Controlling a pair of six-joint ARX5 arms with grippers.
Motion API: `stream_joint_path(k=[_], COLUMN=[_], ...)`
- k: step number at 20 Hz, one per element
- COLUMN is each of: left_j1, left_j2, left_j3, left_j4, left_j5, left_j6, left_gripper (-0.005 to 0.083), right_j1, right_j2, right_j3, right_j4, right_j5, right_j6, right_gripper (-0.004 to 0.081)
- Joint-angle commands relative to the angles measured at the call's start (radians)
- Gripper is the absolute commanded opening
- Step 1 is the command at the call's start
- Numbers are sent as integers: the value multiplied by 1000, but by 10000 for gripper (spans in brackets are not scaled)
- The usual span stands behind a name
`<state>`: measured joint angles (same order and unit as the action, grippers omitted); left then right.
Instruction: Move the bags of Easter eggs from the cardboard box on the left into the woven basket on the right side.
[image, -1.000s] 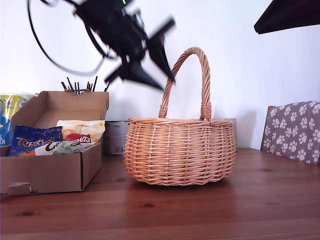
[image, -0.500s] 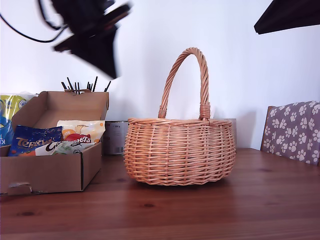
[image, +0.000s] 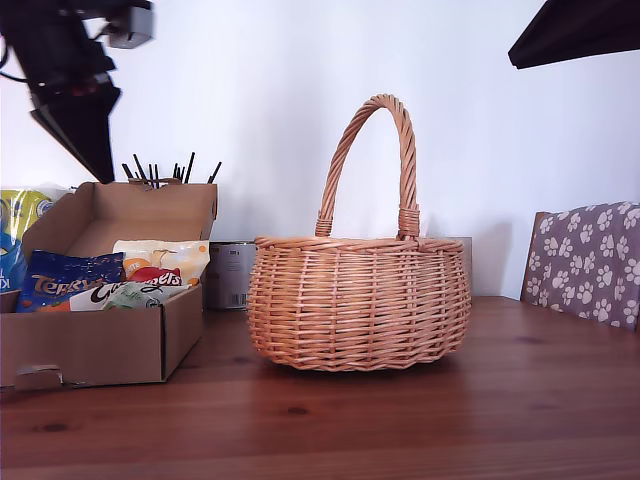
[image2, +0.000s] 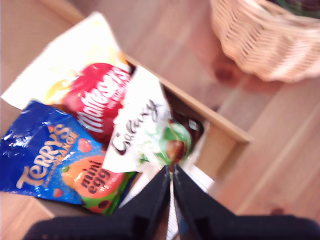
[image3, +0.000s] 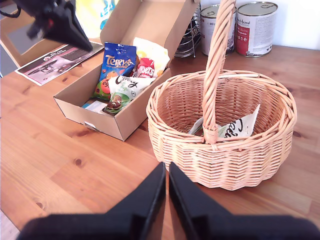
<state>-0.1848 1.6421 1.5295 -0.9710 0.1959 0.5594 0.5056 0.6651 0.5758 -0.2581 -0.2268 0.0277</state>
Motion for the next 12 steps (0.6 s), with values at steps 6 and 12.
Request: stream_joint_path(k=[6, 12], left_j1=[52, 52], left_j2=[16, 139], left_j3=[-8, -8], left_j4=[127, 158], left_j5=[145, 151], left_j6=[267, 354], left_gripper=[591, 591], right_j1=[5, 5], right_j2=[0, 0], right_j3=[2, 2], right_j4=[6, 6], right_j5=[-3, -3], right_j6=[-2, -3], right_gripper=[-12, -12])
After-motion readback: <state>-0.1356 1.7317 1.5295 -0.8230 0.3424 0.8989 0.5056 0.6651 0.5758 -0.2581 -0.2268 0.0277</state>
